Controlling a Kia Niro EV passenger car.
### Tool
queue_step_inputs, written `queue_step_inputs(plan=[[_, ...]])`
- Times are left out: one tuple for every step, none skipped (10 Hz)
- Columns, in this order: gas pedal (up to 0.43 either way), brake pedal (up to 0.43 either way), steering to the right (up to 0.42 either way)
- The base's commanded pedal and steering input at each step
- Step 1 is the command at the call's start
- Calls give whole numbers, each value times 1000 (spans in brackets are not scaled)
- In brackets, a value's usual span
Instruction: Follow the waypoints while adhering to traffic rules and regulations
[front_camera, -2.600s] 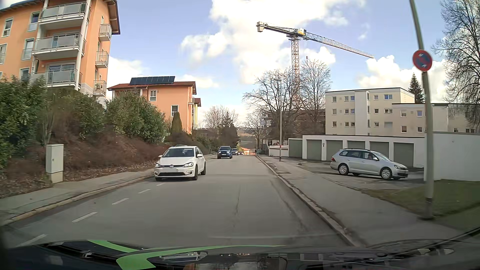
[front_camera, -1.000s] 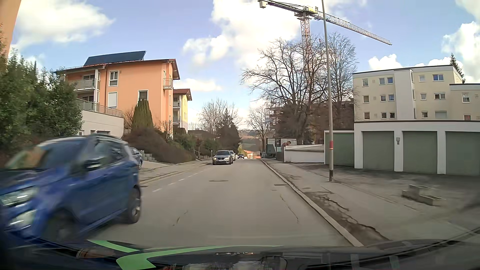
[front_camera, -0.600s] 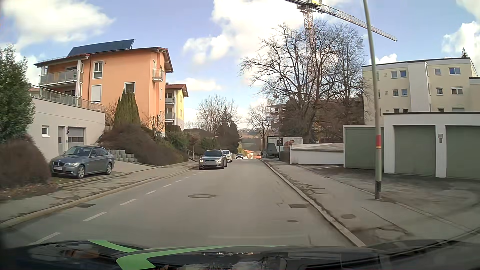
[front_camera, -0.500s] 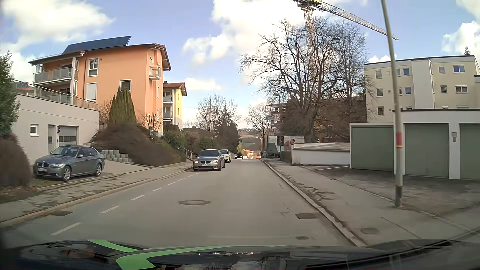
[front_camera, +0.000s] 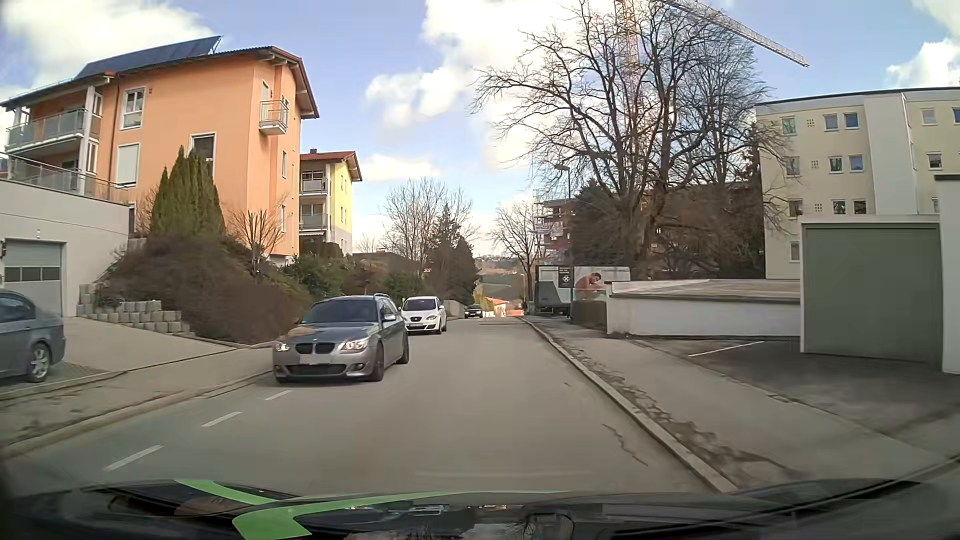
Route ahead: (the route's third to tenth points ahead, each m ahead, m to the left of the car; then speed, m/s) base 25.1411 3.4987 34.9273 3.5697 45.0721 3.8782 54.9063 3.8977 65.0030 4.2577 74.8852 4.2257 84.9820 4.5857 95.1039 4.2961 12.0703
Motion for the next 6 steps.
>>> queue_step_inputs(plan=[[59,0,-4],[59,0,-4],[59,0,-4],[59,0,-5],[59,0,-5],[39,0,-4]])
